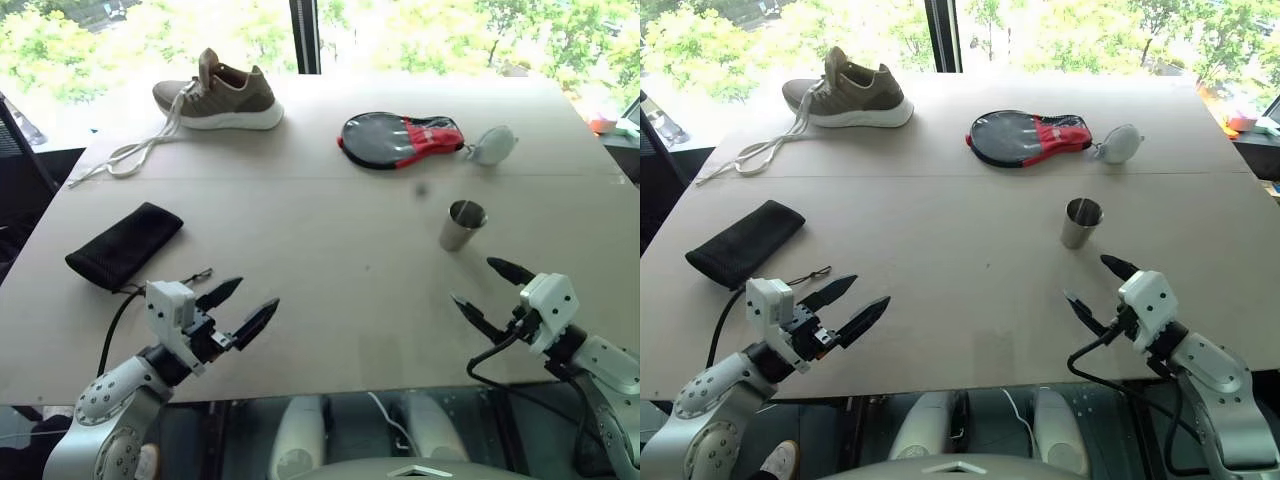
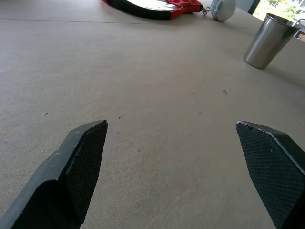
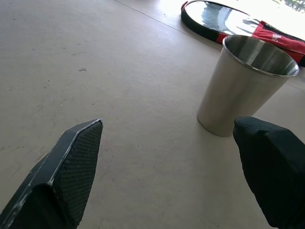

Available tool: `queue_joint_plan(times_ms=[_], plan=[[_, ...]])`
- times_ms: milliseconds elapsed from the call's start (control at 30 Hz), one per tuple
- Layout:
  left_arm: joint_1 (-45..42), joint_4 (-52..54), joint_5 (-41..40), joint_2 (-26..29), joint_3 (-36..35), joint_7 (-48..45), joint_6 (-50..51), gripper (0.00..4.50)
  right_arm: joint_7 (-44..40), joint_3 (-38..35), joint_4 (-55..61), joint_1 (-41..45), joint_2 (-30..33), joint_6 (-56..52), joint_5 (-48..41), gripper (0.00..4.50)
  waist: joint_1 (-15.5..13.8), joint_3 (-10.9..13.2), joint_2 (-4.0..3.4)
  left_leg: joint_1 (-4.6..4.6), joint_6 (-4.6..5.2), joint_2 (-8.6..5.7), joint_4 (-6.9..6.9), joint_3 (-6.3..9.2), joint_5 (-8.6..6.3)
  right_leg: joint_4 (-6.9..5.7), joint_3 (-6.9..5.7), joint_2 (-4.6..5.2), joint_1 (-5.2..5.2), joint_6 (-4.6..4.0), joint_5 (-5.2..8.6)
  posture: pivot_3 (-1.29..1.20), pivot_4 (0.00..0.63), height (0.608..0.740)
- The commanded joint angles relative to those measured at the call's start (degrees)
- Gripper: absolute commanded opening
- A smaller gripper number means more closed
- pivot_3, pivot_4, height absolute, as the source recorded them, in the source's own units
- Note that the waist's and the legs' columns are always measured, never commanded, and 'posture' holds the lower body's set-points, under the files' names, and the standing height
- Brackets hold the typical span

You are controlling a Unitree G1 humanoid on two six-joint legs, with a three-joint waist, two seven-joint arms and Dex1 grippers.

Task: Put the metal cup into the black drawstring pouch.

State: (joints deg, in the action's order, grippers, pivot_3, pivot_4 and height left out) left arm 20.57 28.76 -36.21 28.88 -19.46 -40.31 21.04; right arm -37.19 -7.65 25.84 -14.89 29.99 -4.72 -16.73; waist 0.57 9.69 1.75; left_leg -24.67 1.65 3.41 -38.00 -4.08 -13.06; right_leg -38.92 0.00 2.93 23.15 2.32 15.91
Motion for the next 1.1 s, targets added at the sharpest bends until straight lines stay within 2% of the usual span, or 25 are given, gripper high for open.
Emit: queue_joint_plan(times_ms=[33,567,733,900,967,1000,1100], plan=[[-0.1,2.8,-1.1,0.1,-0.3,0.6,-0.1,4.49,0.4,0.1,1.6,0.8,-0.5,0.4,-0.4,4.5,0.0,0.0,0.0,0.0,0.0,-0.01,0.0,0.0,0.0,0.0,0.0,0.0,0.0,0.0,0.0,0.0,0.15,0.74],[-3.8,1.6,-4.9,-0.5,-2.4,5.2,2.6,4.49,-2.2,3.7,1.8,5.4,-2.0,3.7,-1.6,4.5,0.0,0.0,-0.03,0.02,0.0,-0.08,-0.01,0.02,0.0,-0.02,0.0,-0.03,-0.02,0.12,-0.07,0.0,0.15,0.74],[-6.6,-0.7,-10.5,-0.9,-6.9,10.1,6.1,4.49,-4.5,4.4,1.8,6.8,-2.9,6.1,-4.3,4.5,0.0,0.0,-0.03,0.03,0.0,-0.07,-0.01,0.04,0.0,-0.02,-0.02,-0.03,-0.04,0.14,-0.08,0.0,0.15,0.74],[-11.5,-4.6,-17.6,-0.3,-15.1,18.2,10.0,4.49,-9.6,7.0,4.8,10.3,-0.9,2.4,-9.9,4.5,0.0,0.0,-0.01,0.12,0.0,-0.01,-0.06,0.09,0.0,-0.04,-0.06,-0.03,-0.16,0.16,-0.09,0.0,0.15,0.74],[-11.7,-5.5,-16.8,1.2,-16.7,18.4,10.0,4.49,-10.5,7.9,6.3,11.7,-0.4,1.2,-11.6,4.5,0.1,0.0,-0.02,0.13,0.0,-0.02,-0.07,0.1,0.0,-0.04,-0.08,-0.03,-0.18,0.15,-0.09,0.0,0.15,0.74],[-11.0,-6.2,-14.0,2.7,-17.0,17.5,8.9,4.49,-11.3,8.6,7.2,12.6,-0.2,0.9,-12.4,4.5,0.1,0.0,-0.02,0.13,0.0,-0.06,-0.06,0.1,0.0,-0.03,-0.08,-0.04,-0.18,0.15,-0.09,0.0,0.15,0.74],[-8.8,-10.5,0.5,8.1,-16.3,16.8,0.8,4.49,-13.6,10.2,8.9,14.7,0.6,0.6,-13.4,4.5,0.1,0.0,-0.01,0.14,0.0,-0.11,-0.04,0.1,0.0,-0.02,-0.1,-0.04,-0.18,0.15,-0.09,0.0,0.15,0.74]])
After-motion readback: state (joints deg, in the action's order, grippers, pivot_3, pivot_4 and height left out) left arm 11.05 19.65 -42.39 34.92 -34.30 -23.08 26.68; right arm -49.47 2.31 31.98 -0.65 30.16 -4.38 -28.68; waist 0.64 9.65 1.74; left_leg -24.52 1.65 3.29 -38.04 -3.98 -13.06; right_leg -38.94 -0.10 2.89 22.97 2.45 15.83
